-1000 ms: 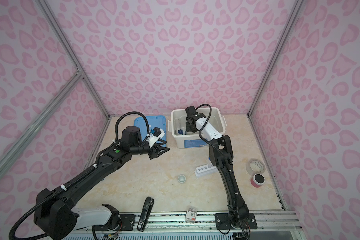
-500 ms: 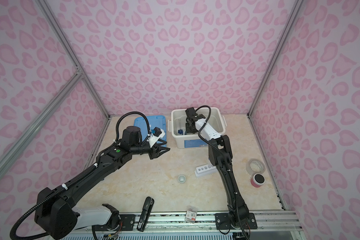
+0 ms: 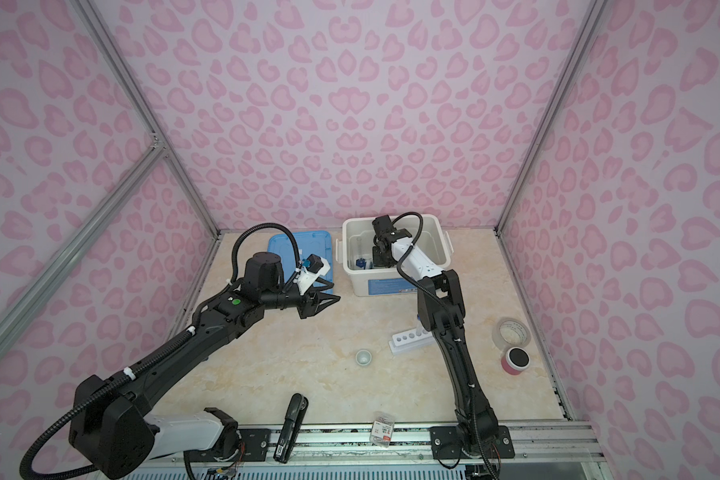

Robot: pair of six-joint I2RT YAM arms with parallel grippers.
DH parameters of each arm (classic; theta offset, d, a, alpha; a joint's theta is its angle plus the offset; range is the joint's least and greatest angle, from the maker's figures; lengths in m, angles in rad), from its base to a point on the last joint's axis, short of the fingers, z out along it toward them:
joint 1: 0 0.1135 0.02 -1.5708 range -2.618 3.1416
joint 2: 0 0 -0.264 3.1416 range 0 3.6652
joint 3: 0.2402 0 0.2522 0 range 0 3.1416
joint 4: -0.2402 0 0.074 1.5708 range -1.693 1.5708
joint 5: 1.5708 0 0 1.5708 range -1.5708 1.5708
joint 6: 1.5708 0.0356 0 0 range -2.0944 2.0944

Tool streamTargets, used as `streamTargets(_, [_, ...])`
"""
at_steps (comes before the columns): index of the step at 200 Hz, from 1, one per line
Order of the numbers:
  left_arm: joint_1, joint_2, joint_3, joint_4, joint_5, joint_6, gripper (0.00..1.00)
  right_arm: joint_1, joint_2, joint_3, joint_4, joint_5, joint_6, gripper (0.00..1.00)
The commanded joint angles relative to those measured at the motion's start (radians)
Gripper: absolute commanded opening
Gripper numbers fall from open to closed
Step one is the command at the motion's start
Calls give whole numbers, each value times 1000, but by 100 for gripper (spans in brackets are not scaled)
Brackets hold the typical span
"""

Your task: Organize the chemistry lab equipment

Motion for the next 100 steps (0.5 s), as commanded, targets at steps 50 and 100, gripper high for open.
streamTargets(50, [1, -16, 9, 29, 16, -5, 50, 0, -20, -8, 0, 4, 7, 11])
streamTargets(100, [-1, -28, 15, 29, 18, -26, 50, 0, -78, -35, 2, 18, 0, 13])
